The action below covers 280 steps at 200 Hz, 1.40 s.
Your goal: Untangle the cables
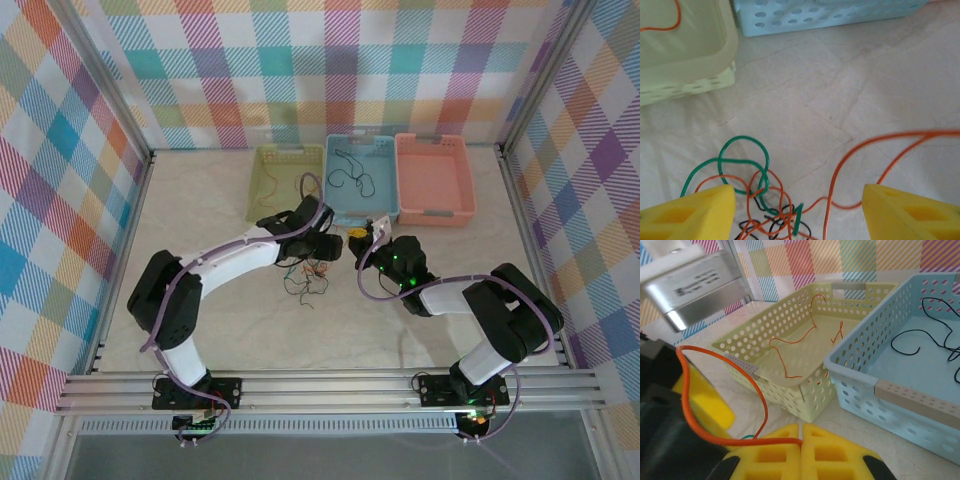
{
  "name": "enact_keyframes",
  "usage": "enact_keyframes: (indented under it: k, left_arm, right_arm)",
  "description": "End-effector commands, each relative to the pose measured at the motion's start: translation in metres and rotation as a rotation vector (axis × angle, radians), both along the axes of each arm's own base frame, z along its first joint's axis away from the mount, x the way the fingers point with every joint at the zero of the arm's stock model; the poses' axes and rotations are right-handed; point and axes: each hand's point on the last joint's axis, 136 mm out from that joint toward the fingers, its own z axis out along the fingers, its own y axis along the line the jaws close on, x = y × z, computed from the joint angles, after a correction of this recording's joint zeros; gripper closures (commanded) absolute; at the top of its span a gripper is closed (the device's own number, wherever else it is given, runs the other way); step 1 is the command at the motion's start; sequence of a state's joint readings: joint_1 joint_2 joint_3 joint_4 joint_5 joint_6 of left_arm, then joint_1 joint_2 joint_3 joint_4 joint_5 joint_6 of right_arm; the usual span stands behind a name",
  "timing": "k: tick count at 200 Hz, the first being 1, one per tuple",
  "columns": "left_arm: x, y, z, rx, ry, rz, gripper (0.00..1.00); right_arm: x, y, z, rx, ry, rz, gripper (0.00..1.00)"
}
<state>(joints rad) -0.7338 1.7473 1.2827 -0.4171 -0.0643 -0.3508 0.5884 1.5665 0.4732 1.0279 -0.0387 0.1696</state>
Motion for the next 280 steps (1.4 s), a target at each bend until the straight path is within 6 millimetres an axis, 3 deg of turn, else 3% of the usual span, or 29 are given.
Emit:
enact_keyframes:
  k: [1, 80, 134, 197, 237, 280]
  left_arm:
    - [0.008, -0.007, -0.002, 0.015, 0.002, 0.01, 0.33]
    - [0.035, 0.015, -0.03, 0.216, 0.006, 0.158, 0.46]
    - [0.036, 0.057, -0.029, 0.337, -0.042, 0.274, 0.63]
    - [0.019, 0.133, 0.002, 0.41, -0.114, 0.449, 0.65]
    - [0.002, 0.203, 0.038, 0.349, -0.134, 0.591, 0.66]
    - [-0.028, 0.257, 0.081, 0.297, -0.205, 0.707, 0.66]
  right_arm:
    - [0.003, 0.004, 0.01, 0.031, -0.011, 0.013, 1.0]
    - [0.002, 0.002, 0.011, 0.033, -0.015, 0.011, 1.0]
    - [0.002, -0.003, 0.015, 0.032, -0.032, -0.01, 1.0]
    - [0.01, -0.024, 0.009, -0.004, -0.022, -0.135, 1.0]
    - [0.021, -0.051, -0.004, -0.061, 0.033, -0.293, 1.0]
    - [0.027, -0.073, -0.012, -0.073, 0.074, -0.4, 1.0]
